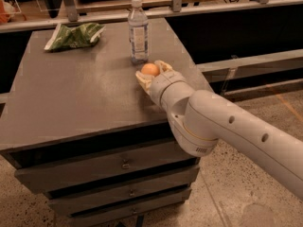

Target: Move orange near blue plastic bottle

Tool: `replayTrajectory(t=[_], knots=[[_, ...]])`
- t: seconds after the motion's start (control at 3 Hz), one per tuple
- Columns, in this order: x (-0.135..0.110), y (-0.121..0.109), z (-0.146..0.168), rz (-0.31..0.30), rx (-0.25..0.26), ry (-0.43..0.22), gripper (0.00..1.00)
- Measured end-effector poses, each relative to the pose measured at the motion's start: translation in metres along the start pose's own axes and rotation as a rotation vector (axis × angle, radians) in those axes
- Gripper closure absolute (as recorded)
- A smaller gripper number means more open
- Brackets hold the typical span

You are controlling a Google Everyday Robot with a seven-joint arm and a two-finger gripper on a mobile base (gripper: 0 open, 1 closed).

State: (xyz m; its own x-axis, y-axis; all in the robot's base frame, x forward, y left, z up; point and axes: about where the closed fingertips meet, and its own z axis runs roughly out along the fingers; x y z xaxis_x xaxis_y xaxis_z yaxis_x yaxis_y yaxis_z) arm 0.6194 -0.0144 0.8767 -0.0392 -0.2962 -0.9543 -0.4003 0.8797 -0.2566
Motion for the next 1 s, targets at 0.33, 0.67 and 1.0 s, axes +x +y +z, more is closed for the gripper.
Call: replayTrajectory(t=[0.33, 0.67, 1.0], knots=[[0.002, -0.009, 0.015, 0.005, 0.011, 0.0, 1.0], [0.005, -0.016, 0.033, 0.011, 0.01, 0.004, 1.0], [0.004, -0.022, 0.048, 0.013, 0.001, 0.0, 1.0]])
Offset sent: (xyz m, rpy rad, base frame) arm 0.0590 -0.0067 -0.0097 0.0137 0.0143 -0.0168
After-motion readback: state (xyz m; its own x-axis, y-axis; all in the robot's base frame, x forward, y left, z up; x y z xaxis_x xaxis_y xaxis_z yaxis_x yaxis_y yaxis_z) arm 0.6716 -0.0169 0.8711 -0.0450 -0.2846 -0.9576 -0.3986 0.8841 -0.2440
